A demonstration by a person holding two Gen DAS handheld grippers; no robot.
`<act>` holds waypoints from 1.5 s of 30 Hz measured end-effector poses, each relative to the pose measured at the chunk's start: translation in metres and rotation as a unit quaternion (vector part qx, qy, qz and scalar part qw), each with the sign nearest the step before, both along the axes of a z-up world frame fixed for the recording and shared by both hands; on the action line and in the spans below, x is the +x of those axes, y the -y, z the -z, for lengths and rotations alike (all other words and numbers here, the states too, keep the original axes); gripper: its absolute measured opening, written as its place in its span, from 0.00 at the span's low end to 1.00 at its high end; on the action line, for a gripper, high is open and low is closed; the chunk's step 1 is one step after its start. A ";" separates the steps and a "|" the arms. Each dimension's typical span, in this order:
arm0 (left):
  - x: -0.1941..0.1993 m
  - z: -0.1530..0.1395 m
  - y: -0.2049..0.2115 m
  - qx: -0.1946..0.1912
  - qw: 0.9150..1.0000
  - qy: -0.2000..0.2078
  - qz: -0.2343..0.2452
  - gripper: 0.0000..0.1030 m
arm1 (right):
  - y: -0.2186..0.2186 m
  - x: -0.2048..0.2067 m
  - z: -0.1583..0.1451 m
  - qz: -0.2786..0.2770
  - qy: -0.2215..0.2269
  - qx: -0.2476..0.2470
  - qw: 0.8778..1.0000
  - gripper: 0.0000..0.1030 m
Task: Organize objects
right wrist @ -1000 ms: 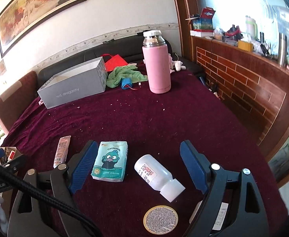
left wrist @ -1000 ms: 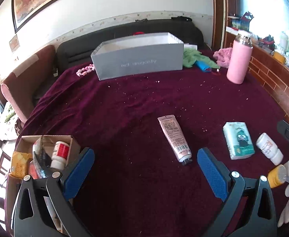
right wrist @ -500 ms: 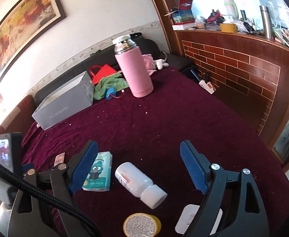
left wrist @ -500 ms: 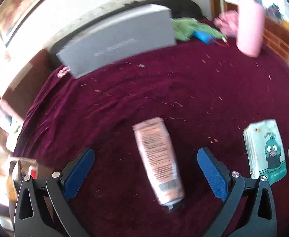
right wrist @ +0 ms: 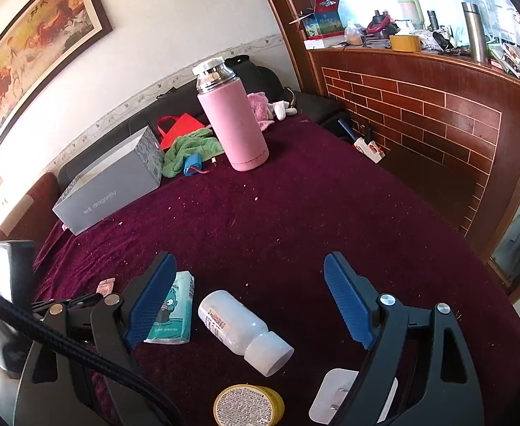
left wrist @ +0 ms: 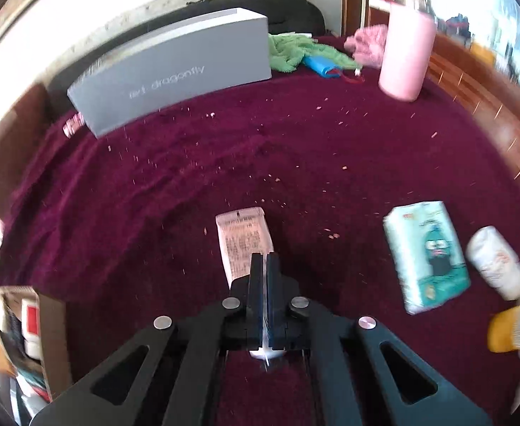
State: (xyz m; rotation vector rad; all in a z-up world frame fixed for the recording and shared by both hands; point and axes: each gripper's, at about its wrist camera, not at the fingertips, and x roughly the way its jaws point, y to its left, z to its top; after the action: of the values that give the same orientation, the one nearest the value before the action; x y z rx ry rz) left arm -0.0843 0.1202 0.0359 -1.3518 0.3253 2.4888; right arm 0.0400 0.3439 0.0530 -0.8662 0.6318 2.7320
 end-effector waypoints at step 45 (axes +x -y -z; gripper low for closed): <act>0.086 -0.031 -0.033 0.066 0.992 -0.035 0.099 0.09 | -0.031 -0.007 0.013 -0.006 0.016 -0.067 0.998 0.83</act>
State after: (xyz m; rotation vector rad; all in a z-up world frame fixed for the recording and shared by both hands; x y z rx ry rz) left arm 0.0014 0.1531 0.0666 -1.1261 0.2896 2.3528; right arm 0.0331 0.3752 0.0398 -0.9446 0.8147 2.7052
